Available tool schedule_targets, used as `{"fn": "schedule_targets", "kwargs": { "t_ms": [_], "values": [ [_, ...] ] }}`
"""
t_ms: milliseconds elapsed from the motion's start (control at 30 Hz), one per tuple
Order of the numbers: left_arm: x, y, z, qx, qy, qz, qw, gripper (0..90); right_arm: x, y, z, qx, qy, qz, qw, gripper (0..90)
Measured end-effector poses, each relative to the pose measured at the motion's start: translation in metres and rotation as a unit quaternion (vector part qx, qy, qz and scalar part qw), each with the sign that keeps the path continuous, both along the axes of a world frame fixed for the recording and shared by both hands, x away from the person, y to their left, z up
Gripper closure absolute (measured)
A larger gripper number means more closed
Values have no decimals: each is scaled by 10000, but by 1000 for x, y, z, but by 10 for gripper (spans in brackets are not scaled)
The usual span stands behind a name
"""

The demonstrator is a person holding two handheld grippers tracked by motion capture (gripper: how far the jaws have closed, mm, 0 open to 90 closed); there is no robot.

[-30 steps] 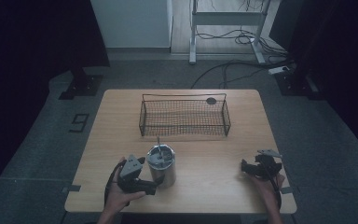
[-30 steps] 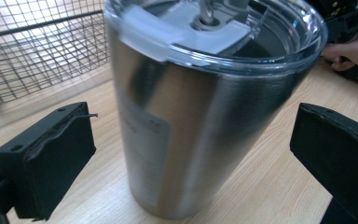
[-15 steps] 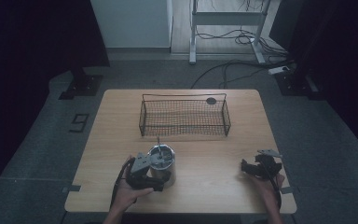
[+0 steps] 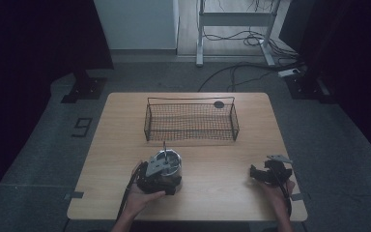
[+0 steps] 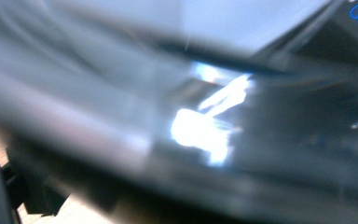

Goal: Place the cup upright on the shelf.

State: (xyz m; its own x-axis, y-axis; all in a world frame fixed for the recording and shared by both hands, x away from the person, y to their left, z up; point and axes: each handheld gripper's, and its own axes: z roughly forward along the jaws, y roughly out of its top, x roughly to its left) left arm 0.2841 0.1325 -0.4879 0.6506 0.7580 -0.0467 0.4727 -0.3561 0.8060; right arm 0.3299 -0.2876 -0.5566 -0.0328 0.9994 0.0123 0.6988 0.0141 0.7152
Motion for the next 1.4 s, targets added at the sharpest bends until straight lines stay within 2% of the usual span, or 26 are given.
{"fn": "schedule_targets", "kwargs": {
  "t_ms": [233, 533, 767, 933, 1300, 1400],
  "values": [
    [-3, 0, 0, 15, -148, -24, 9999, 36, 0, 0, 0, -8, -6, 6, 10000, 5],
    [-2, 2, 0, -62, -159, -53, 9998, 39, 0, 0, 0, -2, 8, -4, 10000, 6],
    [0, 0, 5, -76, -130, 76, 9999, 39, 0, -1, 0, 3, -29, -36, 10000, 21],
    [3, -1, 18, -156, -110, 169, 9997, 40, 0, -1, 0, 6, -30, -33, 10000, 21],
    [6, 4, 60, -325, -433, 165, 9984, 40, 0, -1, 0, 5, -28, -50, 10000, 22],
    [8, 6, 65, -351, -452, 181, 9982, 40, 0, -1, 0, 11, -23, -56, 10000, 22]
  ]
}}
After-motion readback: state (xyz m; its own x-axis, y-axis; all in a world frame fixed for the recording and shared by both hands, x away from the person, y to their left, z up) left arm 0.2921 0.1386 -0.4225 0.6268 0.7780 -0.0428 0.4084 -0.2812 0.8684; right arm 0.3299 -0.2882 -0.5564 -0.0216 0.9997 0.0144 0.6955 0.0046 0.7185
